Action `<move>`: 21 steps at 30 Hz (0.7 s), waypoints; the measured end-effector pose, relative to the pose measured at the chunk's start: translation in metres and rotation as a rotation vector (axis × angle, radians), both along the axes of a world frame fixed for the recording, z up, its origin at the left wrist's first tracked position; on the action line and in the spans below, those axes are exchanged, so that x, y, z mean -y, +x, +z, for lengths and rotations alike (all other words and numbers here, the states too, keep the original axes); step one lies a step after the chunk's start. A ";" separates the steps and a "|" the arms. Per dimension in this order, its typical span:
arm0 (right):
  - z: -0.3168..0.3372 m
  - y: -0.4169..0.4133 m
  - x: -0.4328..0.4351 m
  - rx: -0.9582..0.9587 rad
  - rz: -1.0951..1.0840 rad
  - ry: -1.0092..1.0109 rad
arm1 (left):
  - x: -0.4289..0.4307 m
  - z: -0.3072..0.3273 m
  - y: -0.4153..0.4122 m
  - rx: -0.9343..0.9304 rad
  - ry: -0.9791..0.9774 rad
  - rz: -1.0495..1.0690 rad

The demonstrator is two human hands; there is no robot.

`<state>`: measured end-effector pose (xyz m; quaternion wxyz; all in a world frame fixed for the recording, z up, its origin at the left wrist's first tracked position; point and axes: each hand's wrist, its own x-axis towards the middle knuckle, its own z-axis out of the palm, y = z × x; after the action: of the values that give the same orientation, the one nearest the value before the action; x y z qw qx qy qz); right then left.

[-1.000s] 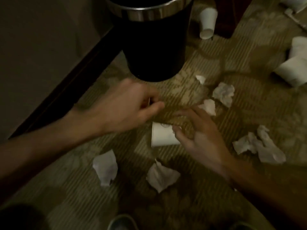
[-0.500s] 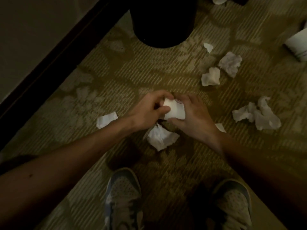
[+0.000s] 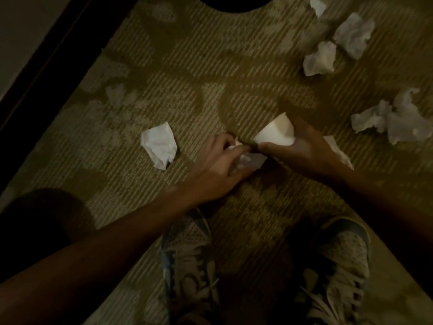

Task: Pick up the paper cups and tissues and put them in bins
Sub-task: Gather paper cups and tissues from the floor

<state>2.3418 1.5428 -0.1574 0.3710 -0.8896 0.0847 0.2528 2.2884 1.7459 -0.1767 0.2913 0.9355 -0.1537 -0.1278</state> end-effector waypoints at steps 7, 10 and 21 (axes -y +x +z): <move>-0.001 -0.001 -0.008 0.032 0.010 0.032 | -0.007 0.004 -0.003 0.288 0.027 0.055; -0.001 -0.001 -0.013 0.020 0.026 0.079 | -0.028 0.012 -0.003 0.259 0.150 0.257; -0.001 0.000 -0.032 -0.024 0.060 0.219 | -0.080 -0.020 -0.011 0.182 0.254 0.505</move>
<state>2.3422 1.5753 -0.1587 0.4571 -0.8427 0.0345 0.2823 2.2769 1.8261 -0.1971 0.1795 0.9807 0.0757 0.0150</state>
